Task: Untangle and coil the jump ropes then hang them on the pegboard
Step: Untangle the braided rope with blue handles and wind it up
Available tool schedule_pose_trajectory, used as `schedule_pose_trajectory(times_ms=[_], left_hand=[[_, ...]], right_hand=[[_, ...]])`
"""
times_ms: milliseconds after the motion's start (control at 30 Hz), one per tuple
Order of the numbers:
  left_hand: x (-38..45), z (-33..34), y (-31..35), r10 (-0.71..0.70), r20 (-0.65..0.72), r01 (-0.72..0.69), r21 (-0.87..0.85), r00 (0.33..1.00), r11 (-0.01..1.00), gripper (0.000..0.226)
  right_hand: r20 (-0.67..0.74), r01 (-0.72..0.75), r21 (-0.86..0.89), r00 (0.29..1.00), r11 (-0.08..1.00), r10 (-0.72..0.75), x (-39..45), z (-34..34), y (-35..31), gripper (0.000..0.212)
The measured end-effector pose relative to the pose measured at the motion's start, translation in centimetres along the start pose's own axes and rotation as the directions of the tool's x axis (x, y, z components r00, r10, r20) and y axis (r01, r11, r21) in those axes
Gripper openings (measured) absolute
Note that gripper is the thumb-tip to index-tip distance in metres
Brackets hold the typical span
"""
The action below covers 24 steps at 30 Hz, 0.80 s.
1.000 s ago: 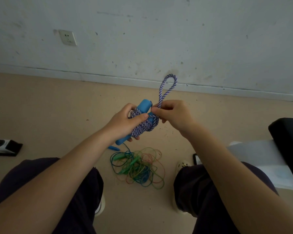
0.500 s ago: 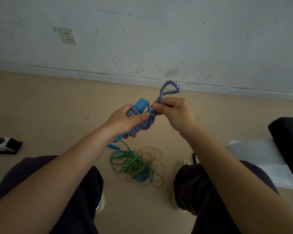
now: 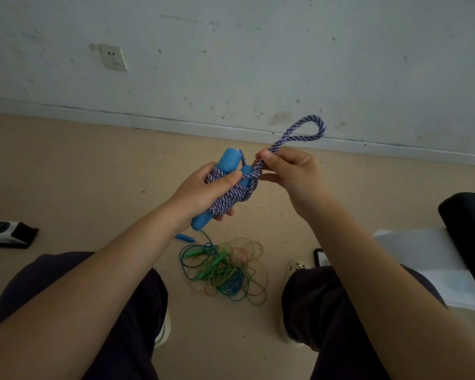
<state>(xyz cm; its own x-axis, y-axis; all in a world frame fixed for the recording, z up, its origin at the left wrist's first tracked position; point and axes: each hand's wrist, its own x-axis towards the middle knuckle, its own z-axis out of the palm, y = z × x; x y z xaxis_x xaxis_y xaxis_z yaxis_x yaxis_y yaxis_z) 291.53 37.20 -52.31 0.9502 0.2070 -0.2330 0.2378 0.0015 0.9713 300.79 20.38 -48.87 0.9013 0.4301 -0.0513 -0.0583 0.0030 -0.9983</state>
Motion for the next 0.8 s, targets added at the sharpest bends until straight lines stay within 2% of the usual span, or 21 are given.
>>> schedule_pose_trajectory(times_ms=[67, 267, 433, 533, 633, 733, 800], left_hand=[[0.0, 0.0, 0.1, 0.006, 0.012, -0.006, -0.006, 1.0, 1.0, 0.041], [-0.1, 0.2, 0.7, 0.067, 0.078, -0.066, -0.011, 0.995, 0.998, 0.017], [-0.4, 0.1, 0.8, 0.053, 0.172, -0.052, -0.008, 0.984, 0.999, 0.032], [-0.5, -0.1, 0.4, 0.02, 0.151, -0.021, 0.004, 0.988, 1.0, 0.039], [-0.4, -0.6, 0.2, -0.011, 0.138, 0.011, 0.001, 0.99, 1.0, 0.038], [-0.3, -0.9, 0.0, 0.011, 0.133, -0.009, -0.018, 0.991, 1.0, 0.047], [-0.3, -0.9, 0.0, 0.041, 0.137, -0.035, -0.043, 0.99, 0.998, 0.048]], right_hand=[[-0.006, -0.02, 0.035, 1.0, 0.999, 0.021, -0.2, 0.2, 0.1, 0.013], [-0.084, -0.041, 0.081, 0.995, 0.996, 0.048, -0.2, 0.3, -0.3, 0.019], [-0.126, -0.088, 0.112, 0.987, 0.99, 0.102, -0.2, 0.1, 0.0, 0.019], [-0.09, -0.073, 0.001, 0.993, 0.997, 0.073, -0.1, 0.3, 0.3, 0.016], [-0.041, -0.058, -0.035, 0.998, 0.998, 0.057, -0.2, 0.4, 0.4, 0.011], [0.019, -0.043, -0.091, 0.999, 0.995, 0.045, -0.3, 0.5, 0.5, 0.006], [0.076, -0.064, -0.063, 0.995, 0.996, 0.069, -0.3, 0.4, 0.4, 0.008]])
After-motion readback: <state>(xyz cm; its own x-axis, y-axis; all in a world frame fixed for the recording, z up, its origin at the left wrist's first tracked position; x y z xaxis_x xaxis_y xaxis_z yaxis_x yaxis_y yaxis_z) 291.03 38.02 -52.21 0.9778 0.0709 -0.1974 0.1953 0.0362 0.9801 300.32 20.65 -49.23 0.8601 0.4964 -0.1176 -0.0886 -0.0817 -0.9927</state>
